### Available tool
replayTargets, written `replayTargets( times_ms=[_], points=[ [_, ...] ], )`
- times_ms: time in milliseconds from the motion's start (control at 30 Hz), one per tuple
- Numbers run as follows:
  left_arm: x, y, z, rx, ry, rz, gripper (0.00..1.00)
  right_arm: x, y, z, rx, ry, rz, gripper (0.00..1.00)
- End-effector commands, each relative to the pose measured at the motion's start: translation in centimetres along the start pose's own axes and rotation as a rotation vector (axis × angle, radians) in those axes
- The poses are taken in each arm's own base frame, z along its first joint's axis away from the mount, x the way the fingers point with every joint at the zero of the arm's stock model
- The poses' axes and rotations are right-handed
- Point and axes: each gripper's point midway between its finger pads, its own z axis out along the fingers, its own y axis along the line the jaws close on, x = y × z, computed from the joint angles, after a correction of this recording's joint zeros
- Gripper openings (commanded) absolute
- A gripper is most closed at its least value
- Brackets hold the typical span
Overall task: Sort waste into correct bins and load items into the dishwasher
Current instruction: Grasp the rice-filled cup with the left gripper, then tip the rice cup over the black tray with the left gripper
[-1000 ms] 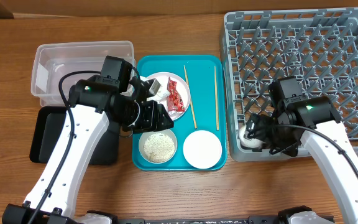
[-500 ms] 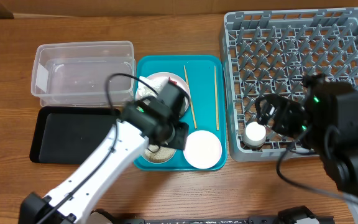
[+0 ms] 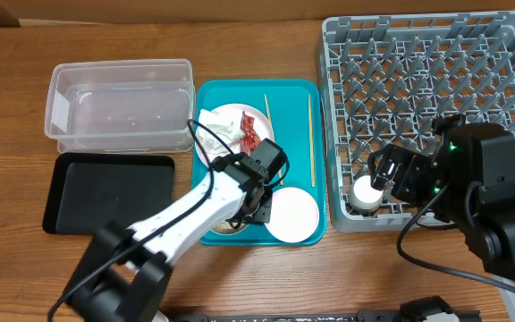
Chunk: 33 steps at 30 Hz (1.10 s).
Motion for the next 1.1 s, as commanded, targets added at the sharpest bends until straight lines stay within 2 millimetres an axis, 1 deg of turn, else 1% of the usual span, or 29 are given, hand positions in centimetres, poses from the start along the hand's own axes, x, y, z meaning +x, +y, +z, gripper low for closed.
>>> replayTargets(
  times_ms=[0,67,167,233,333,367,433,533,600,733,800,867,900,967,1067],
  points=[
    [0.7,0.4,1.6,-0.033,0.052,0.021,0.26,-0.4,0.2,0.0,0.002,-0.008,-0.011,1.00],
    [0.7,0.7,1.9,-0.041,0.061,0.006,0.04,-0.4,0.2,0.0,0.003,-0.005,-0.011,1.00],
    [0.3,0.9,1.2,-0.031,0.052,-0.049,0.04,-0.4,0.2,0.0,0.003,-0.005,-0.011,1.00],
    [-0.1,0.5,-0.1,-0.001,0.039,-0.056,0.04,-0.4,0.2,0.0,0.003,-0.005,-0.011,1.00],
    [-0.7,-1.0,-3.2,0.117,0.019,-0.023,0.04,-0.3,0.2,0.0,0.004,-0.005,-0.011,1.00],
    [-1.0,-1.3,-4.6,0.160,0.003,-0.019,0.04,-0.3,0.2,0.0,0.004,-0.004,-0.011,1.00],
    [-1.9,-0.8,-7.0,0.198,-0.043,-0.045,0.04,-0.3,0.1,0.0,0.005,-0.003,-0.011,1.00],
    [-3.0,0.9,-10.2,0.266,-0.113,-0.109,0.04,-0.2,0.1,0.0,0.006,-0.001,-0.010,1.00],
    [-3.6,2.4,-11.9,0.344,-0.140,-0.149,0.04,-0.2,0.1,0.0,0.008,0.001,-0.010,1.00],
    [-4.2,5.2,-14.2,0.552,-0.140,-0.213,0.04,-0.1,0.1,0.0,0.009,0.003,-0.010,1.00],
    [-4.3,7.4,-15.0,0.676,-0.139,-0.258,0.04,-0.1,0.1,0.0,0.009,0.003,-0.010,1.00],
    [-4.3,11.2,-15.9,0.849,-0.164,-0.323,0.04,-0.1,0.1,0.0,0.009,0.004,-0.010,1.00],
    [-4.3,11.6,-15.9,0.860,-0.167,-0.332,0.04,-0.1,0.1,0.0,0.009,0.004,-0.010,1.00],
    [-4.2,13.6,-15.6,0.919,-0.184,-0.361,0.04,-0.1,0.1,0.0,0.009,0.004,-0.010,1.00],
    [-4.4,16.2,-14.4,0.971,-0.201,-0.404,0.04,-0.1,0.1,0.0,0.009,0.004,-0.010,1.00]
  ],
)
